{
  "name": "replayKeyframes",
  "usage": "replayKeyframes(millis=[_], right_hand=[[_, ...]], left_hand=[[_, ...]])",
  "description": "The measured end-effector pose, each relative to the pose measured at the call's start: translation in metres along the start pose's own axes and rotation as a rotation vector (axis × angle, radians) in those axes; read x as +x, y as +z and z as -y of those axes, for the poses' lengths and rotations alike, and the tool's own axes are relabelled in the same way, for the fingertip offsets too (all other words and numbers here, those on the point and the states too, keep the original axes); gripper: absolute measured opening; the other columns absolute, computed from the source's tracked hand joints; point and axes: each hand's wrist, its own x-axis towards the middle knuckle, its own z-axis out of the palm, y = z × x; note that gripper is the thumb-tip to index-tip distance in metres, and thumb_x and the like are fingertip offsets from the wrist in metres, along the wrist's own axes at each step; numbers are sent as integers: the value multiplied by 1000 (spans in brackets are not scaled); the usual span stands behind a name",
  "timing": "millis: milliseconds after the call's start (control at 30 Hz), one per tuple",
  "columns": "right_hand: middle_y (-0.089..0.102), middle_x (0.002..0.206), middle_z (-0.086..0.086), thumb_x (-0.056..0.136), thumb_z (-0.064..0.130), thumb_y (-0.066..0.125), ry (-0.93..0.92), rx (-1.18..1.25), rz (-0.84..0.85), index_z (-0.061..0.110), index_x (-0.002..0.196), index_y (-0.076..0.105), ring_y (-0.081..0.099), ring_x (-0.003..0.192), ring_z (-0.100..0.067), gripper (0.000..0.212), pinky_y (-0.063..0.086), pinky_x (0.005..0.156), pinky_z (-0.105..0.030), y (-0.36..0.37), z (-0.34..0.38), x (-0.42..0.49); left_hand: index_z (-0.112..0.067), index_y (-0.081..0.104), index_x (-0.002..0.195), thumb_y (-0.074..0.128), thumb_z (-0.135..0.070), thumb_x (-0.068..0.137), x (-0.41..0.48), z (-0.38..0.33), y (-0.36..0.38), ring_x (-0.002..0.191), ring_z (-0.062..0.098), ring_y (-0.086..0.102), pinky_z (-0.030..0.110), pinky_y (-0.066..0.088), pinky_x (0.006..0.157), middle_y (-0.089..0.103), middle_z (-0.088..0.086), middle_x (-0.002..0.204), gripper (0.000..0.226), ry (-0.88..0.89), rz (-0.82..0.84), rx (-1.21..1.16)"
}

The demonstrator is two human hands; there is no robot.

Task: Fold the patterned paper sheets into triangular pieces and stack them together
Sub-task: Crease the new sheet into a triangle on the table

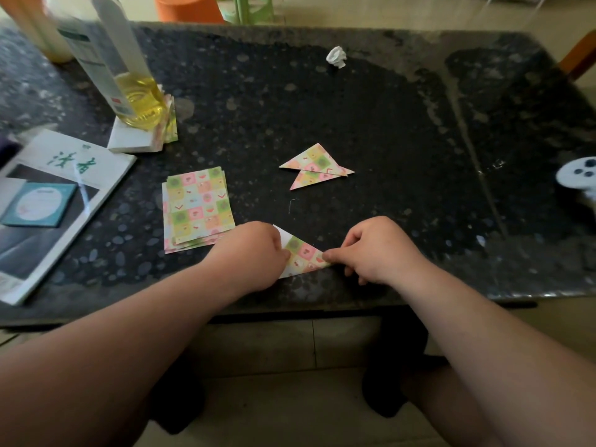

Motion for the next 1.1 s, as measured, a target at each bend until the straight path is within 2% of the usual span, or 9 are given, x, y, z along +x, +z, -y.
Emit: replayKeyframes(millis=[100,200,267,367,500,700,900,933,1100], right_hand=[[73,63,4,85,45,81,8,-7,26,21,74,74,68,54,-12,28,58,60,-30,-1,2,1],[73,60,4,85,44,82,7,0,35,19,73,74,67,51,-12,29,57,60,-30,-2,1,3],[73,60,4,86,42,82,0,5,36,18,73,75,67,50,-12,29,57,61,-30,-2,0,3],[73,61,4,86,42,81,-3,1,40,18,74,75,70,54,-13,28,56,60,-29,-2,0,3],[74,63,4,88,42,79,-13,-7,33,19,75,75,73,58,-13,27,56,62,-28,-1,0,2],[72,63,7,90,45,76,-5,-27,97,21,82,72,67,49,-7,26,51,59,-27,-6,2,1],[79,79,-2,84,58,76,88,-135,204,15,91,76,69,66,-17,44,57,84,-37,-15,-2,3],[79,78,-2,84,59,77,105,-141,215,14,91,76,68,67,-18,46,57,83,-37,-18,-4,4],[70,59,-2,90,45,77,164,-47,238,10,86,71,58,44,-12,36,40,49,-23,-26,-14,4]], left_hand=[[-28,55,102,60,-37,100,-11,-2,0,88,12,53,26,42,65,54,-10,103,10,48,-102,-36],[-35,55,133,59,-29,98,-21,-3,8,115,19,44,34,44,94,46,-5,123,35,240,-206,166],[-33,56,139,58,-23,95,-26,-7,15,122,21,37,36,37,103,41,-4,133,45,357,-215,339],[-23,50,148,50,-20,96,-32,-12,24,140,23,27,37,28,112,30,-1,158,52,421,-150,425],[-9,35,157,34,-30,104,-38,-17,35,152,28,16,41,20,123,12,14,169,57,456,-60,512],[-17,2,164,24,-65,104,-47,-17,45,158,25,-4,37,1,126,-5,10,171,80,425,-54,428],[-18,1,164,25,-81,93,-49,-18,49,158,28,-8,42,-2,128,-8,14,171,99,435,-53,448],[-19,1,164,26,-83,92,-48,-17,50,158,29,-9,43,-2,128,-8,15,170,99,440,-56,446],[-27,-1,164,28,-88,87,-49,-12,55,157,30,-14,44,-3,127,-15,14,170,102,452,-57,413]])
